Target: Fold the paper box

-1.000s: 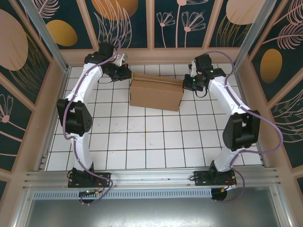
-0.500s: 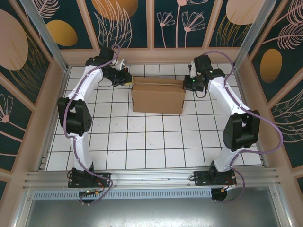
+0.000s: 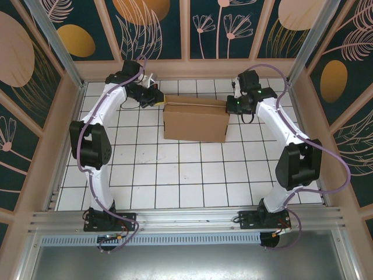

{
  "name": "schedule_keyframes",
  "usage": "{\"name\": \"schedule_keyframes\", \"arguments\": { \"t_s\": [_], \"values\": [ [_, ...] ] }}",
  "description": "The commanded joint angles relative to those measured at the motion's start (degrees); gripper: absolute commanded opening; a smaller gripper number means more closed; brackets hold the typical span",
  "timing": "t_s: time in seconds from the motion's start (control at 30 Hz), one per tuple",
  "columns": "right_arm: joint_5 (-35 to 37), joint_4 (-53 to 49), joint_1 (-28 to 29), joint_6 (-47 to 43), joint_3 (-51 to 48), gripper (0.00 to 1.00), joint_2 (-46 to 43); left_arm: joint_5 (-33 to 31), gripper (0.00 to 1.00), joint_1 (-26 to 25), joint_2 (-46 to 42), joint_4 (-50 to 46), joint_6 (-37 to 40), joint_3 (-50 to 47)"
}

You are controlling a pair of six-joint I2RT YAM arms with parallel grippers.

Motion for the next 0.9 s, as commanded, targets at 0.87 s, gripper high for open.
{"name": "schedule_keyframes", "arguments": {
  "t_s": [0.87],
  "values": [
    [-2.8,6.2,3.2,4.8,-7.0,0.00,-3.3,6.1,0.00,-0.8,-6.6,14.8,-7.8,-13.7]
  ]
}}
